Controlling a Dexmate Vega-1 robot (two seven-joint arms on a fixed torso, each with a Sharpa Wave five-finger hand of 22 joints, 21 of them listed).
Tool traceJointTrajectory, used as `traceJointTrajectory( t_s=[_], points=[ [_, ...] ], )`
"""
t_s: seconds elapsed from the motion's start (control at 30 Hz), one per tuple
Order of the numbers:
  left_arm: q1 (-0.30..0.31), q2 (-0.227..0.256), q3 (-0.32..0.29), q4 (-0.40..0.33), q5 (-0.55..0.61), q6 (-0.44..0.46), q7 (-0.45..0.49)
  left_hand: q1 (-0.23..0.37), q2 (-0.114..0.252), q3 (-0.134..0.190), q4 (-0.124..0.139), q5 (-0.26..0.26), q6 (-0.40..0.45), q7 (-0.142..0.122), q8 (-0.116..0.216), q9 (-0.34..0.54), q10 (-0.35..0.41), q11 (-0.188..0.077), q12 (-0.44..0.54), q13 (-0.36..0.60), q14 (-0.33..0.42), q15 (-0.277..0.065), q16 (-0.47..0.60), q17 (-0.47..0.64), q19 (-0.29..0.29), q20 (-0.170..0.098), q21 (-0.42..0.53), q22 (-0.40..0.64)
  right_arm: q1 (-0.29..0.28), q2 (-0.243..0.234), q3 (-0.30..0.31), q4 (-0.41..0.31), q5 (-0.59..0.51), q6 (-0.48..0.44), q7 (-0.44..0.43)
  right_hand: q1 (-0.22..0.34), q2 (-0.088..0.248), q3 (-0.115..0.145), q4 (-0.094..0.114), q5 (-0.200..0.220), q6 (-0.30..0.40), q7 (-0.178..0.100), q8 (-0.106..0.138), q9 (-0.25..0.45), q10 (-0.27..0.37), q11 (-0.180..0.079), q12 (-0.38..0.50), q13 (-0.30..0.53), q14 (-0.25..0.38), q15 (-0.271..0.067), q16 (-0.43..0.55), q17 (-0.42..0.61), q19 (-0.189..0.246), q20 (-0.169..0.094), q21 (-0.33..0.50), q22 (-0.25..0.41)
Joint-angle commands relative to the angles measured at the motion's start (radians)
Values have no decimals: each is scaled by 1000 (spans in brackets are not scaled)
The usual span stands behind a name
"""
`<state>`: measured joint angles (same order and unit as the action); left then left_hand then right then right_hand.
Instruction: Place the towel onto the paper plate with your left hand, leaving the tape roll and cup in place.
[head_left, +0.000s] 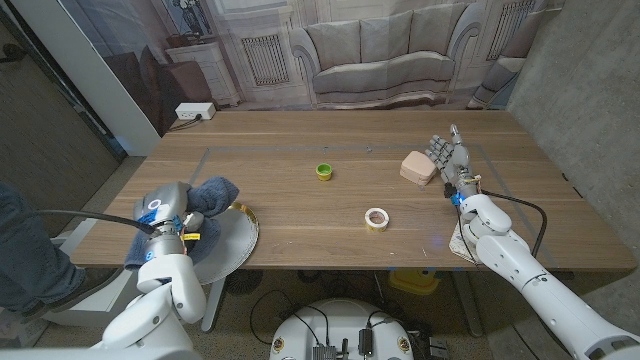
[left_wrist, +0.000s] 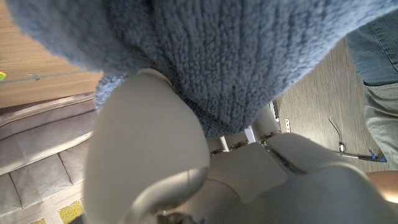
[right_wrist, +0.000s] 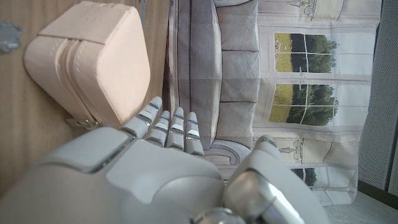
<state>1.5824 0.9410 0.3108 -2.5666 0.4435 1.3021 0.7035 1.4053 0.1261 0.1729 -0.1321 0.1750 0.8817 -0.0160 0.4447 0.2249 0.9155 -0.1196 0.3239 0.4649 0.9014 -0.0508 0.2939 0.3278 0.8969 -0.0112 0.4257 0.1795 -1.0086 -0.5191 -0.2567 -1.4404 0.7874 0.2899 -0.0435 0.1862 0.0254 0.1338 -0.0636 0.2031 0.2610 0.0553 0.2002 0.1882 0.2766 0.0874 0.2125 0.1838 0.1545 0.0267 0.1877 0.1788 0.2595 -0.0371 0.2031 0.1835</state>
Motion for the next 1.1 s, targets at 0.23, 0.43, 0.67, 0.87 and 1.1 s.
traceJointTrajectory(
  t_s=[0.23,0.43,0.67,0.87,1.1],
  points=[
    [14,-25,-15,30,-67,-34,26,-5,11,35,28,6,9,1,8,2,11,-3,-9,7,85,-126,3,4,65,-57,5,4,4,4,-6,4,0,-6,-3,1,6,-2,0,-1,6,-1,-4,2,6,-1,1,3,6,0,-1,5,3,-4,1,3],
    [15,-28,-12,36,-79,-33,31,-4,11,37,27,6,9,2,8,2,12,-2,-11,10,84,-126,0,5,63,-56,5,5,7,3,-10,2,0,-16,-7,2,7,-2,0,-1,7,-1,-4,2,6,-3,1,3,7,0,-1,5,3,-4,1,3],
    [7,-24,-6,46,-94,-27,30,-4,12,39,26,7,10,2,8,1,13,-3,-13,13,86,-124,-1,6,63,-56,6,5,12,5,-14,3,0,-25,-11,2,7,-2,-1,-1,7,-1,-3,2,7,-3,2,3,8,1,-1,5,3,-5,1,3],
    [-10,-31,-4,75,-117,-54,25,-6,12,40,27,6,9,2,7,1,13,-2,-16,15,85,-122,-3,7,62,-55,8,5,14,8,-17,11,-1,-27,-11,2,7,-3,-1,-1,8,-1,-3,2,7,-3,2,3,8,0,-1,5,3,-5,1,3],
    [-61,-15,32,109,-136,-62,7,-8,11,41,27,6,9,0,7,1,14,-4,-19,19,85,-125,-5,8,61,-57,9,5,19,8,-19,11,0,-38,-17,2,8,-3,-1,-1,7,-1,-3,2,7,-2,1,3,8,1,-1,5,3,-5,1,3]
  ],
)
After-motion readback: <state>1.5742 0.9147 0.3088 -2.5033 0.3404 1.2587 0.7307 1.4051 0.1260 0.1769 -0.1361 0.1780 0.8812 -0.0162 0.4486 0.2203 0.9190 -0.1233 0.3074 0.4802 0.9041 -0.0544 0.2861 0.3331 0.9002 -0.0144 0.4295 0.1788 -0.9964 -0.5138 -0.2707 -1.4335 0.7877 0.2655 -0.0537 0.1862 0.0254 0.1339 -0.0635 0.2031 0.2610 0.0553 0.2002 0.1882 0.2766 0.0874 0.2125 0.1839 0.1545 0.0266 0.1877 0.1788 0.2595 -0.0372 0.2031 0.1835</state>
